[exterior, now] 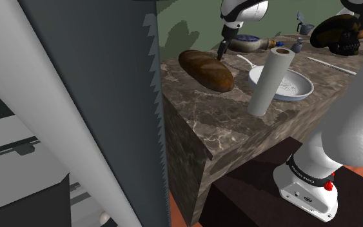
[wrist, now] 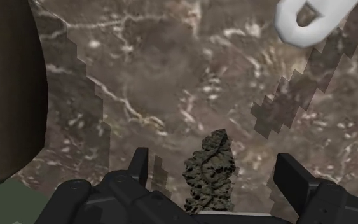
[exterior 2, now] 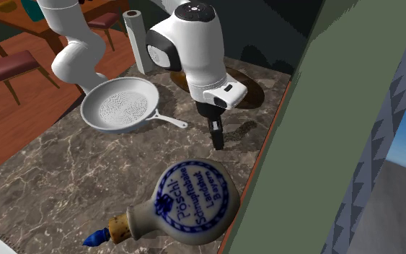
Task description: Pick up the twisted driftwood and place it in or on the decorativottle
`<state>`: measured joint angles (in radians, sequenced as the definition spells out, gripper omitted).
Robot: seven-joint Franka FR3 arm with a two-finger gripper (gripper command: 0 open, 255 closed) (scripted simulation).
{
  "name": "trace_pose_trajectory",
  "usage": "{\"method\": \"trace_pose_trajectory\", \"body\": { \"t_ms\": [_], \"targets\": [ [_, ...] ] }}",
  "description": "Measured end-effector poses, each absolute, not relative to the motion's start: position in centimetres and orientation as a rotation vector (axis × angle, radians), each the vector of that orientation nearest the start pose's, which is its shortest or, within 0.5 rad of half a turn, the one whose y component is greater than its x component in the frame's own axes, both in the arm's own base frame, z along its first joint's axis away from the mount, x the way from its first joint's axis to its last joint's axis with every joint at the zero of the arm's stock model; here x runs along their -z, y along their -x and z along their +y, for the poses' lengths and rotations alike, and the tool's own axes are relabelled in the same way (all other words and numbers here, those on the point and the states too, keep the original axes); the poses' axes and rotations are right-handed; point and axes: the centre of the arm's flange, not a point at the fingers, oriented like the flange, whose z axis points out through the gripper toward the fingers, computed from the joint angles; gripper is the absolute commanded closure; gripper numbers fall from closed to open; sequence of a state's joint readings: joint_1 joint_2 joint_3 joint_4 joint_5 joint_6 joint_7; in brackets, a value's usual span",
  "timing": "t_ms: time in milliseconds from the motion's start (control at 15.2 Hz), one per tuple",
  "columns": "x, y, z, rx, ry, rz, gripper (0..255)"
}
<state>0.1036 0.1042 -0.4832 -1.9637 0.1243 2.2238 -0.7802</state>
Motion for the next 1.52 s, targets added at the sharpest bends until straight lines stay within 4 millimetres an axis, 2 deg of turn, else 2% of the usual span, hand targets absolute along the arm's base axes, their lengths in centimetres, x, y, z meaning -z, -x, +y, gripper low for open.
{"method": "trace_pose_trajectory", "body": {
  "t_ms": [330, 396, 1122, 1518],
  "targets": [
    [-44.1, -55.6, -21.0, 0.275, 3.129, -0.536, 0],
    [-44.1, -55.6, -21.0, 0.275, 3.129, -0.536, 255],
    [-44.9, -55.5, -21.1, 0.293, 3.132, -0.535, 255],
    [-47.2, -55.6, -21.1, 0.277, 3.13, -0.536, 255]
  ]
}}
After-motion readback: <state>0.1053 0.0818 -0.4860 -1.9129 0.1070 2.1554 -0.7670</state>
